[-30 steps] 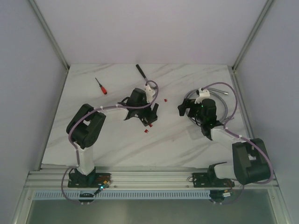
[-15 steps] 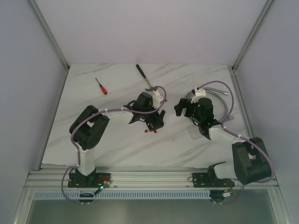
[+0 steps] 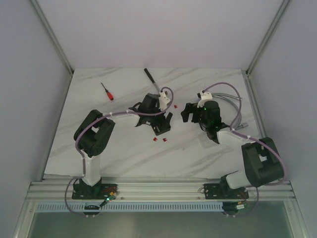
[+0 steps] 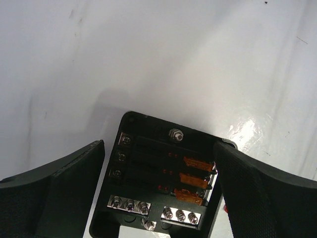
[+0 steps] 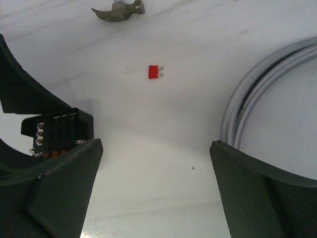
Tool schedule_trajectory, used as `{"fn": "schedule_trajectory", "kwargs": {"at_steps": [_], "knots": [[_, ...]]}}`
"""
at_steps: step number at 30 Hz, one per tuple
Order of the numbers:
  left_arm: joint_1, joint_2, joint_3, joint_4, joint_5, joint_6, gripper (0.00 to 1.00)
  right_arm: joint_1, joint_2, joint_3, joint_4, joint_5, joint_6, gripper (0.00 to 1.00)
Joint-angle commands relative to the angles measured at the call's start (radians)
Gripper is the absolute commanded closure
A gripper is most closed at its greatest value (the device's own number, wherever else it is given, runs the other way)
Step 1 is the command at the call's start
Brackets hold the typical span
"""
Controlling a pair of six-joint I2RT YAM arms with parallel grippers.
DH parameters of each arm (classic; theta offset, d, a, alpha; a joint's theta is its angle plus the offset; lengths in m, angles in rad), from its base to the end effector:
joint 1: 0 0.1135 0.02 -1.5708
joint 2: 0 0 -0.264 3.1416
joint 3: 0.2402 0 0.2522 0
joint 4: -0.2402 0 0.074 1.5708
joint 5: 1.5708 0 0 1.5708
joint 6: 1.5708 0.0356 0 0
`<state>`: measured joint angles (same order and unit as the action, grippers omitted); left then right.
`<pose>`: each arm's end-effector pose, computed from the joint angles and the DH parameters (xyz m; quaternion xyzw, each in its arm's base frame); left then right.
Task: Snap on the fuse box
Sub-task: Move the fuse box base at the center of the board, then move the fuse to the center of the board.
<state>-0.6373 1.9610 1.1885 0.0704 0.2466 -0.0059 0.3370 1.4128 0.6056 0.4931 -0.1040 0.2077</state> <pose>0.3329 -0.2572 0.1596 0.3287 0.8397 -0.2379 0.3609 0.2774 0.1011 0.2050 -0.0827 0.8042 0.1984 0.5541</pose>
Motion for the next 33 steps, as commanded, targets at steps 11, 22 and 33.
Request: {"fn": "schedule_trajectory", "kwargs": {"at_steps": [11, 22, 33], "knots": [[0.014, -0.165, -0.121, 0.102, -0.062, -0.096, 0.00, 0.057, 0.327, 0.355, -0.115, 0.070, -0.115, 0.17], [0.067, -0.316, -0.301, 0.239, -0.165, -0.382, 0.00, 0.060, 0.584, 0.631, -0.218, -0.015, -0.148, 0.45], [0.066, -0.420, -0.427, 0.239, -0.219, -0.498, 0.00, 0.067, 0.738, 0.803, -0.367, -0.070, -0.155, 0.59]]}}
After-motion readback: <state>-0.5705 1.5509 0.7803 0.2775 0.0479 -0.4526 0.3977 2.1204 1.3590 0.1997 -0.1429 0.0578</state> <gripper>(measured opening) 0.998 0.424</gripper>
